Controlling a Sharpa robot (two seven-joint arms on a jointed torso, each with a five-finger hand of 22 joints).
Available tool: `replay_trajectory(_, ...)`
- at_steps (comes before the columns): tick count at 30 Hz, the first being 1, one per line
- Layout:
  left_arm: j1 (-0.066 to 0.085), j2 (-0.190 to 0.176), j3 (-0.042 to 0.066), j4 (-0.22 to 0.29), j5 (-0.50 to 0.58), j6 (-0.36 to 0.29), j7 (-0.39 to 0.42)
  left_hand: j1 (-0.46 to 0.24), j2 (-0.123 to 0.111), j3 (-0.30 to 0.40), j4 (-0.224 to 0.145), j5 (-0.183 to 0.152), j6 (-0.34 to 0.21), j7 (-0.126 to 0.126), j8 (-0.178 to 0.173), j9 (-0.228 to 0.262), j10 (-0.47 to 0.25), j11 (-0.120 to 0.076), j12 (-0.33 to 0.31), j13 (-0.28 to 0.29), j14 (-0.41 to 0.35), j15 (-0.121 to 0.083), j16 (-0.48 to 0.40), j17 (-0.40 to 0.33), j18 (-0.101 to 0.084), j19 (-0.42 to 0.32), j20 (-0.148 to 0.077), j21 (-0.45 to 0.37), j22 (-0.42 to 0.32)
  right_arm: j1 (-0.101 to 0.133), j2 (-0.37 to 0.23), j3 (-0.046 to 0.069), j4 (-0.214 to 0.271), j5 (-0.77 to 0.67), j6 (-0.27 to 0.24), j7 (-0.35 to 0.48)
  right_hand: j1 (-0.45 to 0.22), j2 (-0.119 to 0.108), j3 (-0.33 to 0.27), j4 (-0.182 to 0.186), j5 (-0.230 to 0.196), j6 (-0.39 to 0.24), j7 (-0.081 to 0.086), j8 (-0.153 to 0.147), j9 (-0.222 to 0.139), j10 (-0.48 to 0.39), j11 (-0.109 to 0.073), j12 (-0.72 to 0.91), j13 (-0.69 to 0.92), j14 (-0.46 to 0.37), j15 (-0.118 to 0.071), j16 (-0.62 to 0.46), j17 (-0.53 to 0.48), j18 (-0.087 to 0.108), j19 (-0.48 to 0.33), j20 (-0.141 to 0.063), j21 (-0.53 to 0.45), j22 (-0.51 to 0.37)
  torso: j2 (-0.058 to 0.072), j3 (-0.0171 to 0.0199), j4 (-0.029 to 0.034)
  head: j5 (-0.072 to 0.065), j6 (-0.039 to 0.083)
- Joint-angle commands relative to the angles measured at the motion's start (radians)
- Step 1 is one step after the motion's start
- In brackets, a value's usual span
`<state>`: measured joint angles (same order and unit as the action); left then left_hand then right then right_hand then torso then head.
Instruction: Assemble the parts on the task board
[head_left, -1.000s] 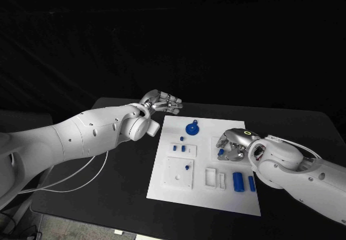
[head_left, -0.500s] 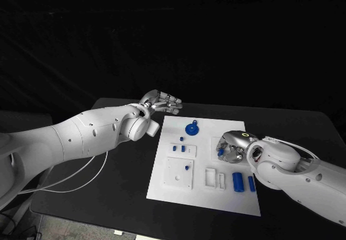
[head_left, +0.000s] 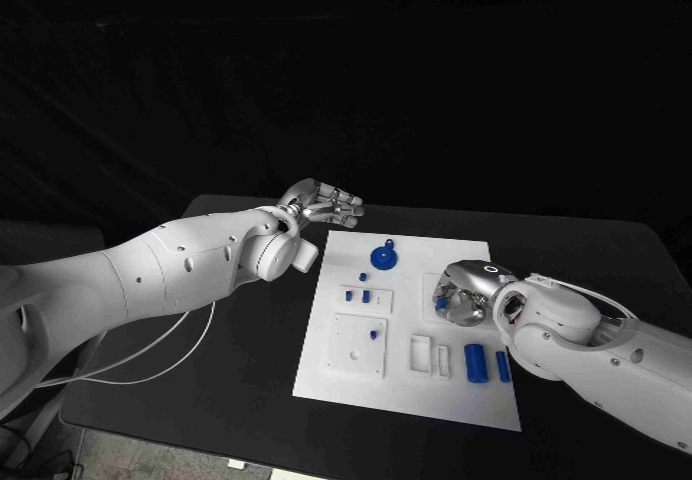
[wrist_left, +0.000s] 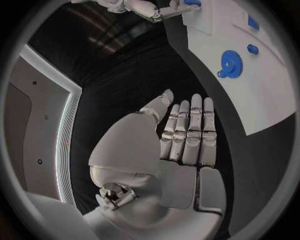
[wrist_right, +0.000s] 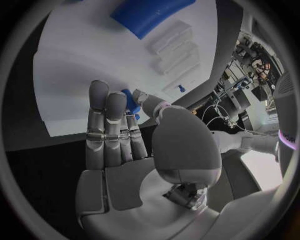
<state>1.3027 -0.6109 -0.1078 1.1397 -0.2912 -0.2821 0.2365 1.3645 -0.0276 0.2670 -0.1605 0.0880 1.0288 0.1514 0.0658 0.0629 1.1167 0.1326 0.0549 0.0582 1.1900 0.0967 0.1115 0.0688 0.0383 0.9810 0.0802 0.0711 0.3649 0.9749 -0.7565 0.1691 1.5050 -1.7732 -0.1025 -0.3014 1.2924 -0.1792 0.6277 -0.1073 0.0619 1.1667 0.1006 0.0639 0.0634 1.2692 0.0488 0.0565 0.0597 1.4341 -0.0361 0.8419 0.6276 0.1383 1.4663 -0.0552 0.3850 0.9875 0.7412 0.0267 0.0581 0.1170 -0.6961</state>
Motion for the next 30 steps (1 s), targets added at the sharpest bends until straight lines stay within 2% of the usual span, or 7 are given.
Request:
replay_trajectory(1, 0.002, 0.001, 0.001, 0.001, 0.006, 0.012, 0.005, 0.004, -0.001, 0.001, 0.001, 0.001, -0.005, -0.002, 0.0, 0.0, -0.006, -0.002, 0.004, 0.001, -0.006, 0.003, -0.003, 0.001, -0.004, 0.01, 0.0, 0.003, -0.001, -0.002, 0.0, -0.001, 0.005, -0.033, -0.041, -0.01, 0.004, 0.017, 0.019, -0.011, 0.0, 0.018, -0.003, 0.0, 0.003, 0.024, -0.006, 0.003, 0.003, 0.0, -0.012, 0.006, 0.003, -0.001, 0.032, -0.014, 0.006, 0.006, 0.0, 0.0002, 0.0001, 0.0, -0.001)
replay_trajectory(5, 0.002, 0.001, 0.001, 0.001, 0.006, 0.012, 0.004, 0.004, -0.001, 0.001, 0.001, 0.001, -0.005, -0.002, 0.0, 0.0, -0.006, -0.002, 0.004, 0.001, -0.006, 0.003, -0.003, 0.001, -0.004, 0.01, 0.0, 0.003, -0.001, -0.003, -0.001, 0.0, 0.01, -0.045, -0.074, -0.011, 0.012, 0.034, 0.043, -0.038, 0.002, 0.062, -0.013, 0.002, 0.006, 0.075, -0.021, 0.005, 0.007, 0.0, -0.023, 0.005, 0.007, -0.007, 0.03, -0.024, 0.013, 0.018, 0.0, 0.0003, 0.0005, 0.002, -0.004)
replay_trajectory(8, 0.002, 0.001, 0.001, 0.001, 0.006, 0.013, 0.004, 0.004, -0.001, 0.001, 0.001, 0.001, -0.005, -0.002, 0.0, 0.0, -0.006, -0.002, 0.004, 0.001, -0.006, 0.003, -0.003, 0.001, -0.004, 0.01, 0.0, 0.003, -0.001, -0.004, -0.002, 0.0, 0.013, -0.056, -0.095, -0.012, 0.01, 0.038, 0.072, -0.059, -0.007, 0.08, -0.018, -0.001, 0.006, 0.093, -0.024, 0.004, 0.007, 0.001, -0.027, 0.004, 0.01, -0.012, 0.027, -0.03, 0.019, 0.031, 0.0, 0.0007, -0.0002, 0.003, -0.005)
replay_trajectory(16, 0.002, 0.0, 0.001, -0.001, 0.006, 0.014, 0.004, 0.006, 0.001, 0.001, 0.0, 0.001, -0.005, -0.002, 0.0, 0.0, -0.007, -0.002, 0.004, 0.001, -0.007, 0.004, -0.004, 0.001, -0.003, 0.011, 0.001, 0.004, -0.011, -0.005, -0.007, 0.002, 0.031, -0.064, -0.126, -0.012, 0.012, 0.04, 0.075, -0.065, -0.012, 0.09, -0.021, 0.0, 0.005, 0.104, -0.028, 0.004, 0.006, 0.002, -0.031, 0.0, 0.017, -0.016, 0.025, -0.035, 0.021, 0.048, 0.0, 0.0004, 0.0, 0.006, -0.006)
replay_trajectory(19, 0.001, 0.0, 0.001, -0.002, 0.006, 0.014, 0.004, 0.006, 0.001, 0.001, 0.0, 0.001, -0.005, -0.002, 0.0, 0.0, -0.007, -0.002, 0.004, 0.001, -0.007, 0.004, -0.004, 0.001, -0.003, 0.011, 0.001, 0.004, -0.011, -0.005, -0.013, 0.014, 0.047, -0.049, -0.132, -0.011, 0.011, 0.039, 0.078, -0.066, -0.012, 0.092, -0.022, 0.0, 0.005, 0.105, -0.028, 0.004, 0.006, 0.003, -0.031, -0.002, 0.02, -0.016, 0.025, -0.036, 0.021, 0.052, 0.001, 0.0016, -0.0002, 0.009, -0.002)
replay_trajectory(24, 0.001, 0.001, 0.001, -0.005, 0.006, 0.014, 0.004, 0.006, 0.001, 0.001, 0.0, 0.001, -0.005, -0.002, 0.0, 0.0, -0.007, -0.002, 0.004, 0.001, -0.007, 0.004, -0.004, 0.001, -0.003, 0.011, 0.001, 0.004, -0.011, -0.005, -0.021, 0.032, 0.074, -0.012, -0.139, -0.006, 0.011, 0.039, 0.079, -0.067, -0.012, 0.093, -0.022, 0.0, 0.005, 0.105, -0.028, 0.004, 0.006, 0.003, -0.033, -0.003, 0.021, -0.015, 0.025, -0.037, 0.02, 0.056, -0.001, -0.0007, -0.0025, 0.01, -0.002)
replay_trajectory(30, 0.001, 0.003, 0.001, -0.008, 0.006, 0.014, 0.005, 0.006, 0.001, 0.001, 0.0, 0.001, -0.005, -0.002, 0.0, 0.0, -0.007, -0.002, 0.004, 0.001, -0.007, 0.004, -0.004, 0.001, -0.003, 0.011, 0.001, 0.004, -0.011, -0.006, -0.02, 0.04, 0.109, 0.023, -0.142, 0.004, 0.009, 0.04, 0.078, -0.069, -0.011, 0.094, -0.022, 0.0, 0.005, 0.106, -0.028, 0.004, 0.006, 0.003, -0.034, -0.005, 0.022, -0.015, 0.026, -0.038, 0.018, 0.059, -0.001, -0.0002, -0.0005, 0.01, -0.005)
